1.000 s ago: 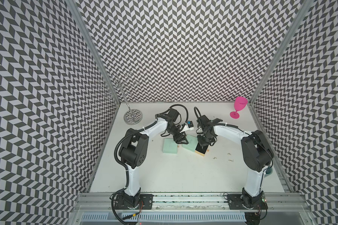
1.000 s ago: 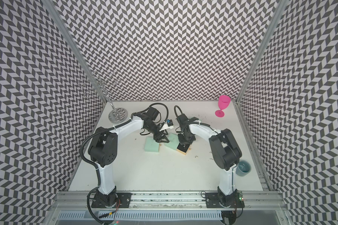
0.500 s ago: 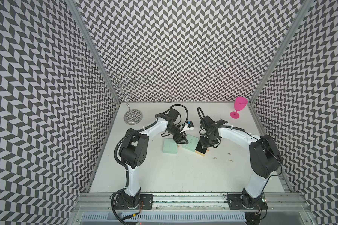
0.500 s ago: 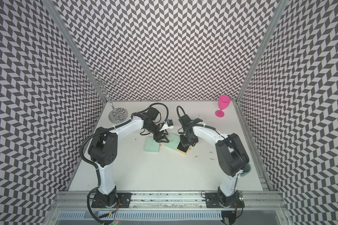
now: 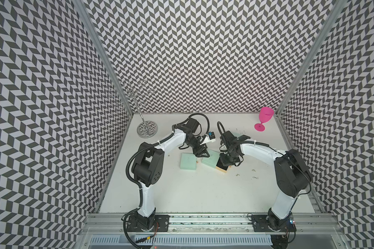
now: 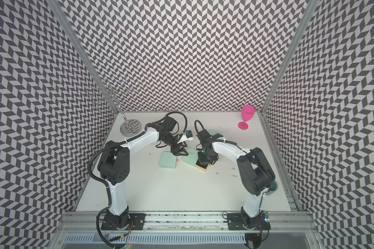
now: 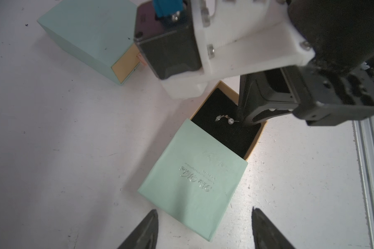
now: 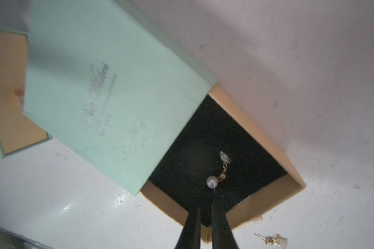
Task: Place the earrings into the drawer-style jewelry box
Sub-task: Insert the earring into the inner lining.
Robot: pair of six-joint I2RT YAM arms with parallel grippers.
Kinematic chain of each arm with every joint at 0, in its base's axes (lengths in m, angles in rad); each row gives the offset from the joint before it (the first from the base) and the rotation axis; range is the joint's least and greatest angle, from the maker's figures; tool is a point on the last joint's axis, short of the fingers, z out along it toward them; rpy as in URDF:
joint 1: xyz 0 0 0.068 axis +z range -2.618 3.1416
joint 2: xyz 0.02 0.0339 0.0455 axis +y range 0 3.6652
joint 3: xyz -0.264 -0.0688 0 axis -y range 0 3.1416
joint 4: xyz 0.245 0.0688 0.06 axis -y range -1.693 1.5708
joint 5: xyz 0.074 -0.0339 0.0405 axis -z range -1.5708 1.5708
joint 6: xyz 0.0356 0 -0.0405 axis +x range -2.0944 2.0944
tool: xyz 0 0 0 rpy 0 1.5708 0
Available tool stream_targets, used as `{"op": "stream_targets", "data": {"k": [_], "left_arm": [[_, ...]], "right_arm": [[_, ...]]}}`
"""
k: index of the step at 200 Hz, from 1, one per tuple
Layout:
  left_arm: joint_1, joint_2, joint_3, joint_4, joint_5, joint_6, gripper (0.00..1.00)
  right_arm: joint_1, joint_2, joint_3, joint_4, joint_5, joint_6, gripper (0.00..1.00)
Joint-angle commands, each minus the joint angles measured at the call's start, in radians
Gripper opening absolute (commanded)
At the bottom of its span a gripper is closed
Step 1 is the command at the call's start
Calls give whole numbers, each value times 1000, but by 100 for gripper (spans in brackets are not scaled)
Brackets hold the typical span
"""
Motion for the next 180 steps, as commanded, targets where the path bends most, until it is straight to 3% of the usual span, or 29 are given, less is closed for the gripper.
{"op": "stream_targets", "data": {"k": [1, 123, 180], "left_arm": [[-8, -26, 29, -22, 5, 17, 70], [-12, -29, 29, -54, 28, 24, 70], [-12, -31, 16, -49, 24, 24, 69]], "right_arm": [[6, 20, -1, 34, -6, -3, 13], [6, 63, 57, 19, 132, 3, 9], [3, 65, 68, 40, 139, 8, 9]]}}
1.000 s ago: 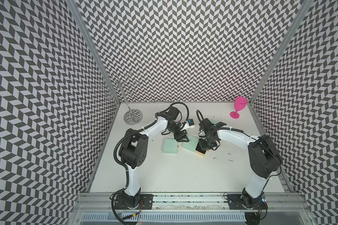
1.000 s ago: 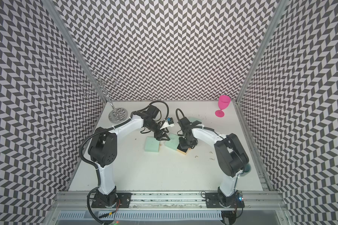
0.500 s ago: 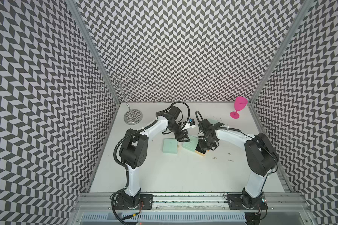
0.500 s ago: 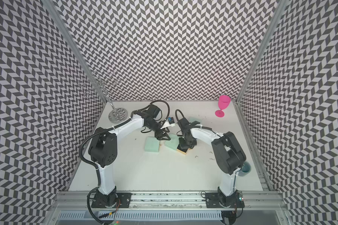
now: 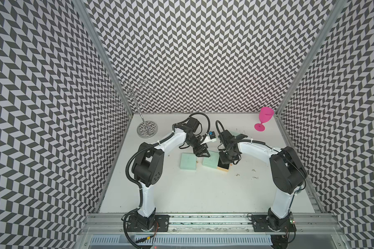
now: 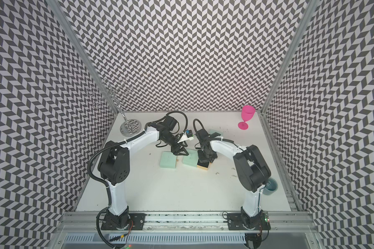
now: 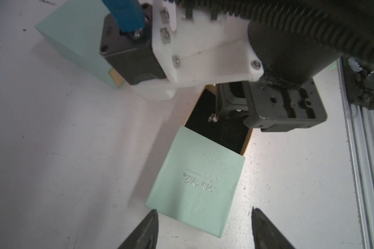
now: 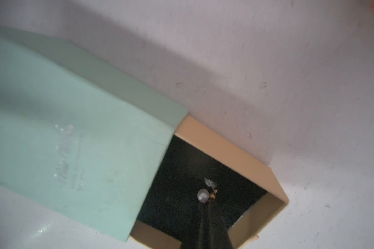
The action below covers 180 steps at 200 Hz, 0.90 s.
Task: Place the earrings into the drawer-style jewelry box
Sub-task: Insert the earring into the inner lining, then pick up the earring from the center of the board.
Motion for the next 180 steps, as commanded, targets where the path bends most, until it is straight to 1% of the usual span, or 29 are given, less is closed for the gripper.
{"op": "stream_targets", "data": {"k": [1, 57, 80, 135, 165, 180], "left_arm": [[-7, -30, -9, -18, 20, 22, 69], [-7, -30, -13, -14, 20, 22, 69], [-7, -29, -14, -12, 21, 20, 69], [-7, -30, -12, -17, 16, 29, 69], [-3, -29, 13, -32, 11, 40, 69], [-3, -31, 38, -47, 7, 48, 69]], "right_arm": [[3, 6, 23, 22, 23, 9, 9], [0, 1, 13, 31, -8, 6, 8], [0, -19, 16, 47, -7, 5, 11], [0, -63, 42, 26, 44, 15, 14], [-2, -130, 49, -12, 64, 28, 15], [-4, -184, 44, -50, 103, 44, 15]]}}
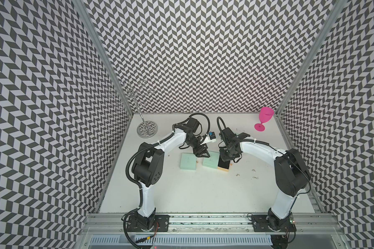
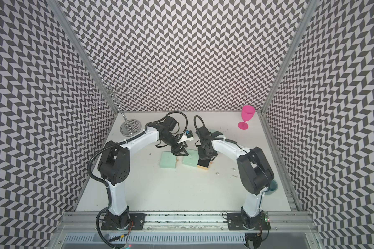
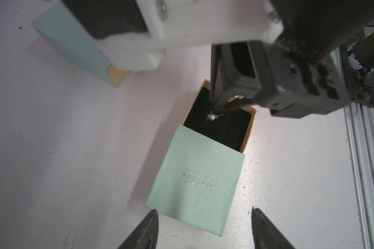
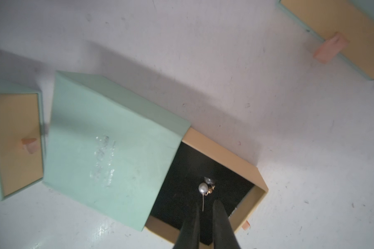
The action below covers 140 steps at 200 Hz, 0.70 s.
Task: Place the earrings into the drawer-style jewelry box
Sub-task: Pick up the earring from the center of the board.
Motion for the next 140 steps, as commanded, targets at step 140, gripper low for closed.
{"op": "stream_targets", "data": {"k": [140], "left_arm": [[-15, -21, 149, -170, 47, 76, 70]], "right_arm": [[-116, -376, -432, -40, -63, 117, 21]]}}
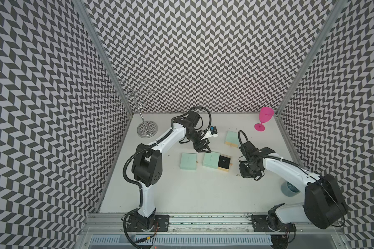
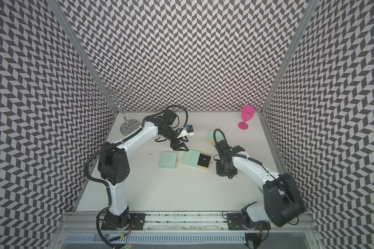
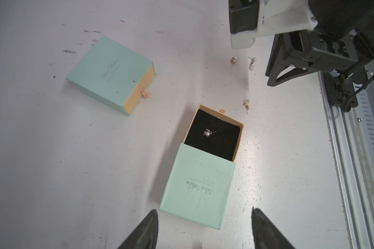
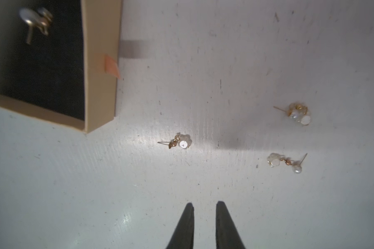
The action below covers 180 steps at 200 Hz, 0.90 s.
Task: Place the earrings into the drawer-style jewelry box
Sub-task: Pick up the earring from the center of the board.
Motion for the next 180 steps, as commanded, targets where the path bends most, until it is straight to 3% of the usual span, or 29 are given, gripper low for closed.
{"op": "stream_targets", "data": {"k": [1, 103, 180], "left_arm": [[-13, -20, -13, -20, 25, 13, 70], [-24, -44, -64, 27, 16, -15, 70], [-24, -53, -89, 41, 8, -16, 70]], "right_arm": [[3, 8, -5, 73, -37, 9, 21], [27, 188, 48, 131, -27, -56, 23], [44, 244, 78, 130, 19, -71, 23]]}}
